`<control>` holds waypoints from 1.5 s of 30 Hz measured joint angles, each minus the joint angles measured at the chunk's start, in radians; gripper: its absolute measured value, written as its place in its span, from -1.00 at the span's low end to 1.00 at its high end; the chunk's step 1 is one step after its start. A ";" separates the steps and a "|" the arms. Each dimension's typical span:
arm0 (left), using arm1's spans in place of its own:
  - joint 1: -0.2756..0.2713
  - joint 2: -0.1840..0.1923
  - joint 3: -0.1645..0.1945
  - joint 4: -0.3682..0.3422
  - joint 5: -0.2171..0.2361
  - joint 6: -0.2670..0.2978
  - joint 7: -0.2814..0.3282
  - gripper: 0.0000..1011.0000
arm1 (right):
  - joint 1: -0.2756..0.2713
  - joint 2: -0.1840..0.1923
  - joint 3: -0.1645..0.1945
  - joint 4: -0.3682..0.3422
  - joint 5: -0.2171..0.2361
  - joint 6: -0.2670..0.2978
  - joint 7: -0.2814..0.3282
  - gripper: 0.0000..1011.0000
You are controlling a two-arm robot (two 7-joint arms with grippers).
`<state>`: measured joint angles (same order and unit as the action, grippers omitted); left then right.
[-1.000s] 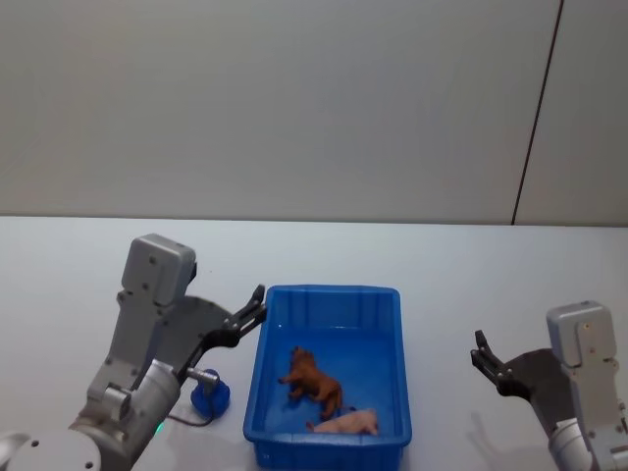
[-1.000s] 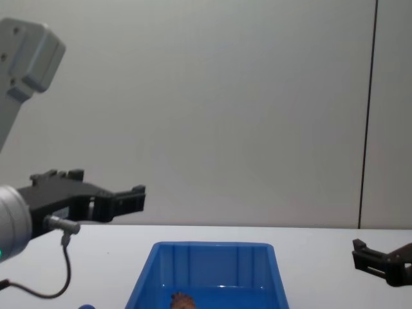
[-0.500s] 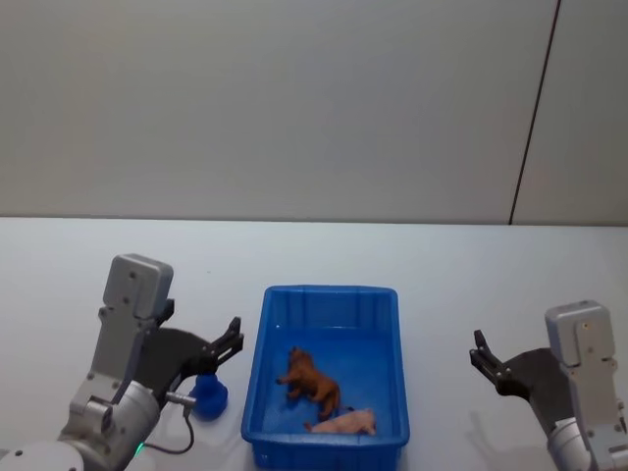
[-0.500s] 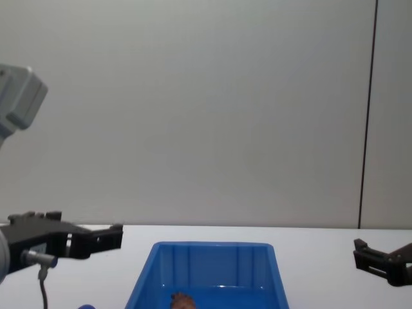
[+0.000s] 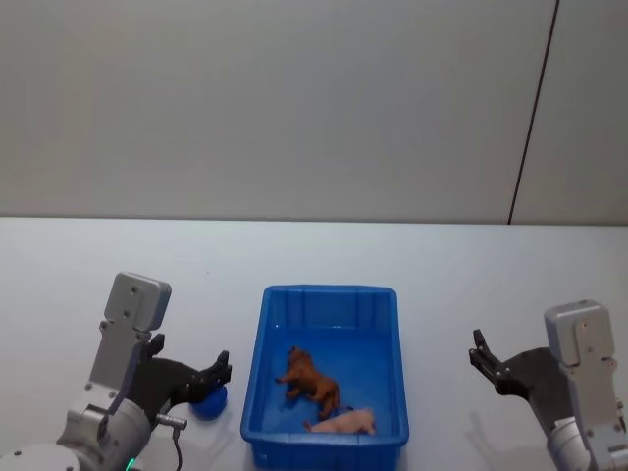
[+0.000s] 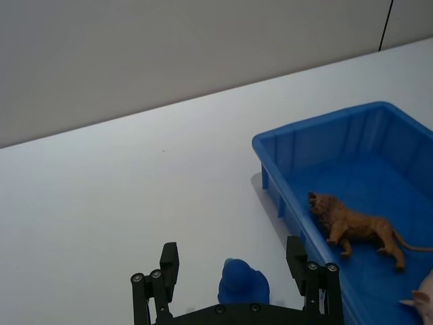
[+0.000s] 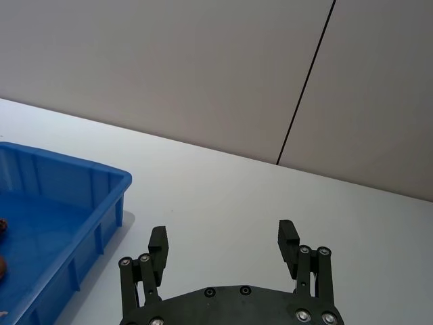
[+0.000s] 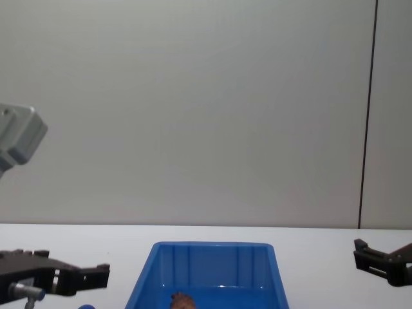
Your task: Pick up the two dolls from the table and place them into the box.
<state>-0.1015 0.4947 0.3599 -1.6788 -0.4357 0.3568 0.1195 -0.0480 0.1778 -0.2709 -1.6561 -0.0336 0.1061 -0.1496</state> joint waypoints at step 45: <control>-0.121 -0.062 -0.005 0.168 0.119 0.165 -0.165 0.98 | 0.000 0.000 0.000 0.000 0.000 0.000 0.000 0.98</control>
<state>-0.2224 0.4324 0.3547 -1.5104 -0.3168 0.5223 -0.0454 -0.0479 0.1777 -0.2709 -1.6560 -0.0336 0.1061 -0.1494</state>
